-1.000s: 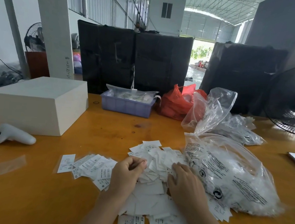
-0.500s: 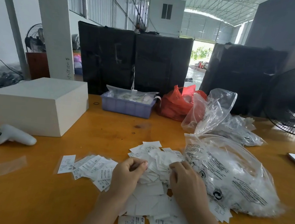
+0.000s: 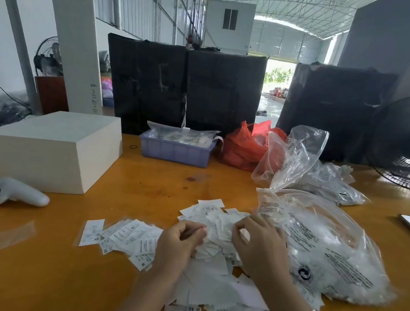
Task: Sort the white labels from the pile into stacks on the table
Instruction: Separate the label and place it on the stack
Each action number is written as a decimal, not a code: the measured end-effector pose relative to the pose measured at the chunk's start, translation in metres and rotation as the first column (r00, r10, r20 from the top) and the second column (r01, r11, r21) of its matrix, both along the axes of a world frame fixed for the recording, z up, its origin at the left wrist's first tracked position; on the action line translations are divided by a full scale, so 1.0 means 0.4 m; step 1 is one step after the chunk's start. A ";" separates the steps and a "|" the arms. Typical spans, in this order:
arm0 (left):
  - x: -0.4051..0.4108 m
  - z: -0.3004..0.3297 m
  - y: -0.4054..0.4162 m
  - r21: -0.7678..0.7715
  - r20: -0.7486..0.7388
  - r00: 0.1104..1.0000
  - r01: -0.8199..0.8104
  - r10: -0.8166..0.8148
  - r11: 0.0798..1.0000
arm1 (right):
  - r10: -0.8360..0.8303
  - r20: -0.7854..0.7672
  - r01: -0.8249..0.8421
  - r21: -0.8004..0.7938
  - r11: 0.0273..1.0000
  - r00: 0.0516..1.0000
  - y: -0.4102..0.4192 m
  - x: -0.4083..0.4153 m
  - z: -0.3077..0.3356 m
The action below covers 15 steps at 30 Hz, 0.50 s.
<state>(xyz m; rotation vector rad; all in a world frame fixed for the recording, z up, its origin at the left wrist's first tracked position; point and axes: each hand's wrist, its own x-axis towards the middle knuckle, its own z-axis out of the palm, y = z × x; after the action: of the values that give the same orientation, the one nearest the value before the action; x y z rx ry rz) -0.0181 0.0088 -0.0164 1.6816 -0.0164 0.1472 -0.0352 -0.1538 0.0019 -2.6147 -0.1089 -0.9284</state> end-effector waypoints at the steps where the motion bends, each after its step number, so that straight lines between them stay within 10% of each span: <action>1: 0.001 0.003 0.000 -0.045 -0.019 1.000 0.021 -0.022 0.999 | 0.065 -0.038 -0.055 0.205 0.977 0.997 0.003 0.001 0.011; 4: 0.000 0.016 0.002 -0.201 -0.061 0.996 0.049 -0.062 0.978 | 0.295 -0.085 -0.102 0.819 0.564 0.952 0.018 -0.003 0.043; 7: -0.004 0.023 0.004 -0.236 -0.077 0.996 0.029 -0.049 0.971 | 0.395 -0.090 -0.020 0.964 0.266 0.914 0.021 -0.013 0.035; 15: -0.013 0.030 0.007 -0.280 -0.074 0.993 0.068 -0.092 0.958 | 0.412 -0.024 -0.099 0.956 0.275 0.911 0.036 -0.022 0.003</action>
<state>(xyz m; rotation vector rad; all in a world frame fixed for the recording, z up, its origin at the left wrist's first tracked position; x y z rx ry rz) -0.0232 0.0115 -0.0043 1.4034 0.0008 0.0137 -0.0441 -0.1393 0.0030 -1.4526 0.0754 -0.2784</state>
